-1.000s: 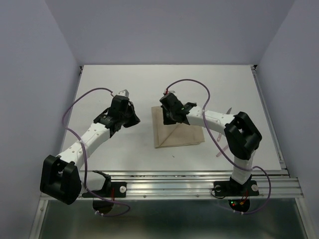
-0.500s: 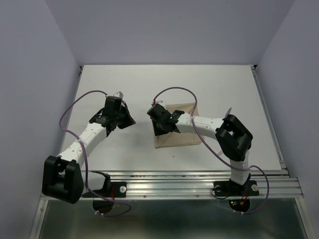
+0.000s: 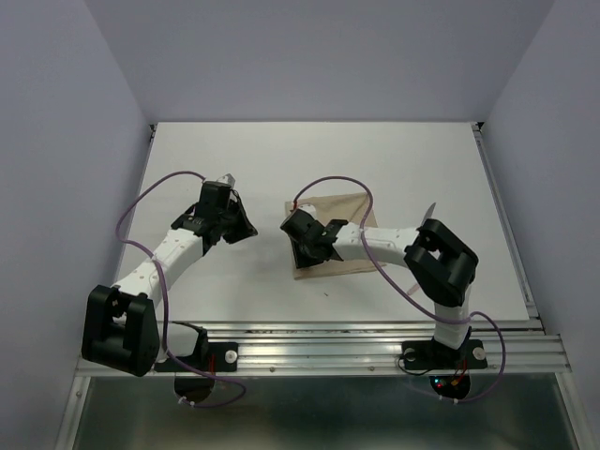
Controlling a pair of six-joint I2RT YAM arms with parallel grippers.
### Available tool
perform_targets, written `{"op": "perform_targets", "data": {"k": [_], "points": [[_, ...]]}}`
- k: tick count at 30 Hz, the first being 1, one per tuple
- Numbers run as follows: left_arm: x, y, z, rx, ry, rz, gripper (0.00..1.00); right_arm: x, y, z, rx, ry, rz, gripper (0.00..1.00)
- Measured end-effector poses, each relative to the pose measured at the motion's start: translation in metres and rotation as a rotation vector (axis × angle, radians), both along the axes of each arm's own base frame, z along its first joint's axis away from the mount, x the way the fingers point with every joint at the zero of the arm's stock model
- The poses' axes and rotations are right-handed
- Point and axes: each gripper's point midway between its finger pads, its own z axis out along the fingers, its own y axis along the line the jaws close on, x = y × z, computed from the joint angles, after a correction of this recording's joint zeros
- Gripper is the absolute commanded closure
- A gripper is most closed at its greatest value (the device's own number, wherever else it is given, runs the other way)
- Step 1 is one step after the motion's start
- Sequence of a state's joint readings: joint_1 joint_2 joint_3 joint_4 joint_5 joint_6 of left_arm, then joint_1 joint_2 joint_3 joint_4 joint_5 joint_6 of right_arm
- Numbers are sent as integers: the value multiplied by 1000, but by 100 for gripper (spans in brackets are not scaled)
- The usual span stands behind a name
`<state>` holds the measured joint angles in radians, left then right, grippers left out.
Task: Fold the napkin into a case and place the utensils inside
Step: Move the upper triangle-folded napkin to the center of the board.
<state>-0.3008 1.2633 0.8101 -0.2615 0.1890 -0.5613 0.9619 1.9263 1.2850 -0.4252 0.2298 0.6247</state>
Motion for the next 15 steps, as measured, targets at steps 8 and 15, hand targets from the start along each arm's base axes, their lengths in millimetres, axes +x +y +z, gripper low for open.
{"op": "perform_targets", "data": {"k": [8, 15], "points": [[-5, -1, -7, -8, 17, -5, 95, -18, -36, 0, -71, -24, 82, 66], [-6, -2, -11, -19, 18, -6, 95, -22, -54, 17, -98, -77, 131, 48]]}}
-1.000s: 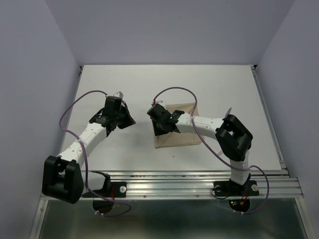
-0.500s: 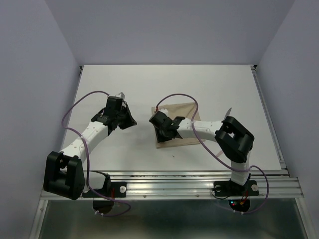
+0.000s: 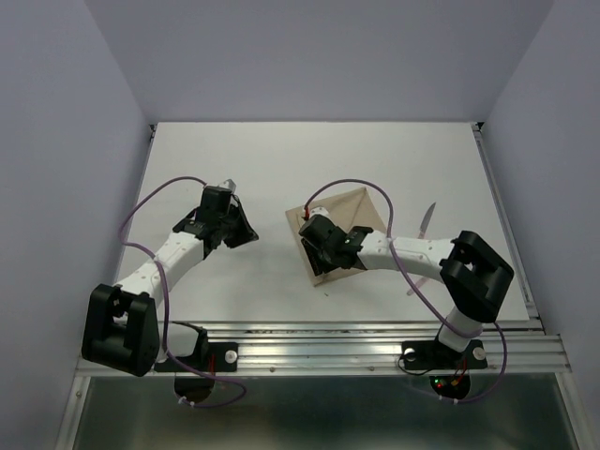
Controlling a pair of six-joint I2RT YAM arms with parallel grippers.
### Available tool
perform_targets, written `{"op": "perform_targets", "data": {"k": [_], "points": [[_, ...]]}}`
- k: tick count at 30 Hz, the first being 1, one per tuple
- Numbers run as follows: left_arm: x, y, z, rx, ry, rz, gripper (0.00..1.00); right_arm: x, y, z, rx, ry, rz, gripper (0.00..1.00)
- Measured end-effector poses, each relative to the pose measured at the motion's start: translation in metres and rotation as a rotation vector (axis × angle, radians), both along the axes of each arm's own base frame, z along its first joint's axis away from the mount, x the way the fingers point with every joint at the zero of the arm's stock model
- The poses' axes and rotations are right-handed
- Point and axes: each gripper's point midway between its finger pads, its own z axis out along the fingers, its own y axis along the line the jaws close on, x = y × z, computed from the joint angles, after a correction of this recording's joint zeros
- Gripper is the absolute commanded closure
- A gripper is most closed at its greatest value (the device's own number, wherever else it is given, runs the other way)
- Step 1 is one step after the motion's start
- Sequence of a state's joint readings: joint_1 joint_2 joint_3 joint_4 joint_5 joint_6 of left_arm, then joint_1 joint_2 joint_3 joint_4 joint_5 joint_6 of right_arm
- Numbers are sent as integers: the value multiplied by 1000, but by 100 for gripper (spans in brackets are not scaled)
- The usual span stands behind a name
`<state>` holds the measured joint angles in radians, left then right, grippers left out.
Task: Fold the napkin into a case and place the utensils inside
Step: Move the upper triangle-folded napkin to the center of the board, then pick up the upper triangle-folded napkin from the center of the board.
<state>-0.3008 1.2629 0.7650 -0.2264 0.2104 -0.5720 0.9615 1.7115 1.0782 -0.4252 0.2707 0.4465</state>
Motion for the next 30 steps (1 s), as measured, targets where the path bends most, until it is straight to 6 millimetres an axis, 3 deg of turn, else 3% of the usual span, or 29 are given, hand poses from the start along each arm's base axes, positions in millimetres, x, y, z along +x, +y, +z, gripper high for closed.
{"op": "perform_targets", "data": {"k": [4, 10, 18, 24, 30], "points": [[-2, 0, -3, -5, 7, 3, 95, 3, 3, 11, 15, -28, 20, 47], [-1, -2, -4, -17, 3, 2, 95, 7, 9, 11, 5, -38, 45, 43], [4, -6, -5, -30, -5, -1, 95, 4, 18, -13, -50, -12, 85, 43], [6, -7, -11, -35, 15, 11, 94, 5, 26, -19, -79, -31, 95, 49], [6, -9, -34, -32, 88, 28, 88, 6, 30, -19, -95, -64, 82, 71]]}}
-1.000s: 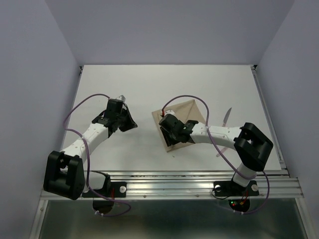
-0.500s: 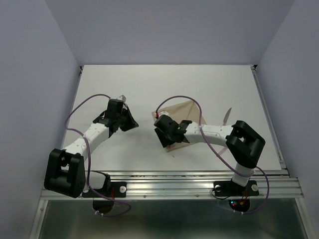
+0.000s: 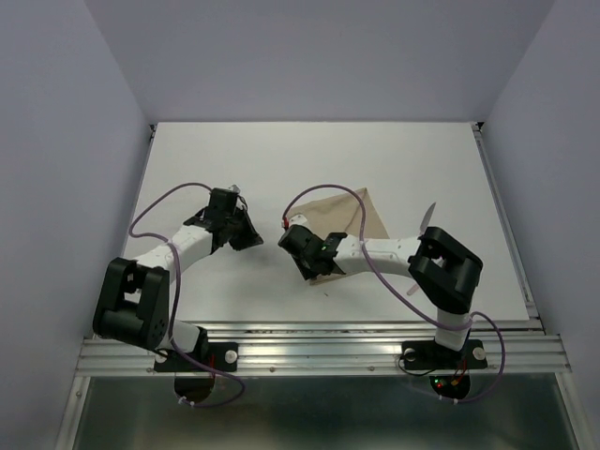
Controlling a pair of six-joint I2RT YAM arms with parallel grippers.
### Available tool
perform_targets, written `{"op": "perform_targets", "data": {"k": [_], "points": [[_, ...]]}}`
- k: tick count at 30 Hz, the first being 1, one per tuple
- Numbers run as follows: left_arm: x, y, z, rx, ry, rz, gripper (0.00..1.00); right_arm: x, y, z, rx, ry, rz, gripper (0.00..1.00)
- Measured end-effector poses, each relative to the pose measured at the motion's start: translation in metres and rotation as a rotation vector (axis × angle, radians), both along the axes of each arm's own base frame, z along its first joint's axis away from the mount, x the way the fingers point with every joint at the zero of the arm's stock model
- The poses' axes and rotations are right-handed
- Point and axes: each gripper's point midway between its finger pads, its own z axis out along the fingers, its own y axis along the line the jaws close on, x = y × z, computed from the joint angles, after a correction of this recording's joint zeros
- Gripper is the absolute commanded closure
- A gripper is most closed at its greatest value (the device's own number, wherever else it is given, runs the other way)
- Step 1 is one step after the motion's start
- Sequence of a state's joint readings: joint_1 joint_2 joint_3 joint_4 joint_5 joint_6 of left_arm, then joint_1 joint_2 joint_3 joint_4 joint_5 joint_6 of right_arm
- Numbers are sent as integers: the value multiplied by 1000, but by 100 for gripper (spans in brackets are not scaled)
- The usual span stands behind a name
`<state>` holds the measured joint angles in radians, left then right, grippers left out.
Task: Fold the napkin into a case and place the utensils inside
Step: Pick up the upper triangle-folded napkin from the center of the board.
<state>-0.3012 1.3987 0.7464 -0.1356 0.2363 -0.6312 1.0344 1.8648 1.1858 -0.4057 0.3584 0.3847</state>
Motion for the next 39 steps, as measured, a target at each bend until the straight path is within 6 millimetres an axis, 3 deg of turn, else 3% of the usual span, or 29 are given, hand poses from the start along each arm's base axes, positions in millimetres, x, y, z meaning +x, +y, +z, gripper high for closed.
{"op": "perform_targets", "data": {"k": [4, 7, 8, 11, 16, 21, 26, 39], "points": [[1, -4, -9, -13, 30, 1, 77, 2, -1, 0, -7, -14, -11, 80], [4, -12, -10, -38, 37, -11, 52, 3, -2, 1, -9, -20, -13, 88], [6, -15, -10, -49, 38, -16, 34, 3, -2, 0, -10, -21, -13, 90], [10, -26, -7, -84, 27, -36, 17, 4, -1, 1, -5, -26, -14, 98], [21, -45, -4, -138, 11, -71, 16, 3, -1, 1, 12, -33, -13, 99], [28, -64, -19, -182, 46, -103, 16, 2, -3, 2, 35, -40, -11, 99], [37, -79, -19, -215, 29, -126, 20, -3, -8, 6, 48, -39, -5, 99], [50, -99, -21, -265, 16, -148, 31, -7, -12, 26, 108, -69, 0, 99]]}}
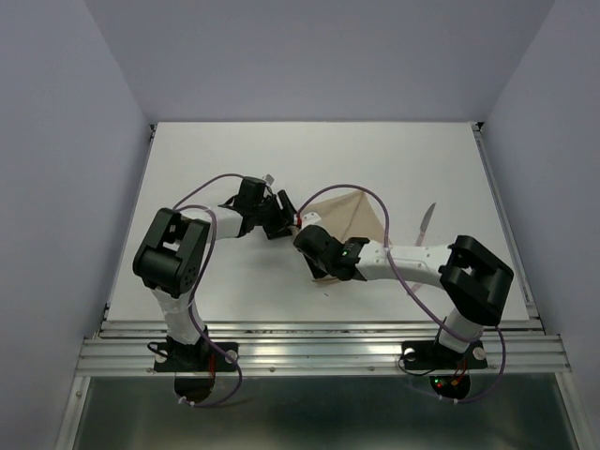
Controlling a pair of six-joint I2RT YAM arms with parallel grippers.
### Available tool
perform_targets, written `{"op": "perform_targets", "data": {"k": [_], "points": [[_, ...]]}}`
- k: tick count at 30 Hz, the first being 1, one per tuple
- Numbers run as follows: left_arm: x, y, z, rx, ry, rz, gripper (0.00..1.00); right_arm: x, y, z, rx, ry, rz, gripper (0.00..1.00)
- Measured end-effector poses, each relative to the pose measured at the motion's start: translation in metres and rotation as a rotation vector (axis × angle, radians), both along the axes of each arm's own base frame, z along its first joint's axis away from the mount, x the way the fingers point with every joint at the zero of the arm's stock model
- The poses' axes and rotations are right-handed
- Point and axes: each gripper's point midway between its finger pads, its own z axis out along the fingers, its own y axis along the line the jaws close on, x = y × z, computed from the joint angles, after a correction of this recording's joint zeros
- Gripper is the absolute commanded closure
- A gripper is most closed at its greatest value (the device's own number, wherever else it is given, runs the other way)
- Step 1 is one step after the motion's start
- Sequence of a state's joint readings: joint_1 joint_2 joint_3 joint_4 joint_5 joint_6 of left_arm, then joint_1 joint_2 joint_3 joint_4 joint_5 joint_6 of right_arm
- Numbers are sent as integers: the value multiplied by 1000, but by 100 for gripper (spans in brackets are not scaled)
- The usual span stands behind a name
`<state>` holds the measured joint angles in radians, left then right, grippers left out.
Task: Fold the napkin into a case and place the utensils inside
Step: Pick up the upper triangle-folded napkin from the center of the board.
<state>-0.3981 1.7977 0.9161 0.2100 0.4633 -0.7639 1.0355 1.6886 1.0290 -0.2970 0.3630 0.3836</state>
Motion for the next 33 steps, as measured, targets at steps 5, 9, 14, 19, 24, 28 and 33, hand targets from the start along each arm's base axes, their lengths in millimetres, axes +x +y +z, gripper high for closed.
{"op": "perform_targets", "data": {"k": [5, 9, 14, 19, 24, 28, 33], "points": [[-1, -5, -3, -2, 4, -6, 38, 0, -1, 8, 20, -12, -1, 99], [-2, -8, -4, -5, 7, -5, 45, 0, 0, 13, 34, -21, -1, 99], [-2, -8, -9, 0, 22, 7, 58, 0, 0, 15, 41, -26, -1, 99], [-1, -8, -13, 14, 25, 27, 80, -4, -6, 8, 28, -15, 0, 99], [-4, -13, -15, 31, 29, 34, 100, -8, -12, 1, 11, 0, 0, 52], [-4, -13, -16, 39, 28, 43, 100, -10, -14, 5, 7, 3, 3, 41], [-6, -8, -15, 54, 35, 64, 100, -7, -9, 20, 29, -4, -2, 34]]}}
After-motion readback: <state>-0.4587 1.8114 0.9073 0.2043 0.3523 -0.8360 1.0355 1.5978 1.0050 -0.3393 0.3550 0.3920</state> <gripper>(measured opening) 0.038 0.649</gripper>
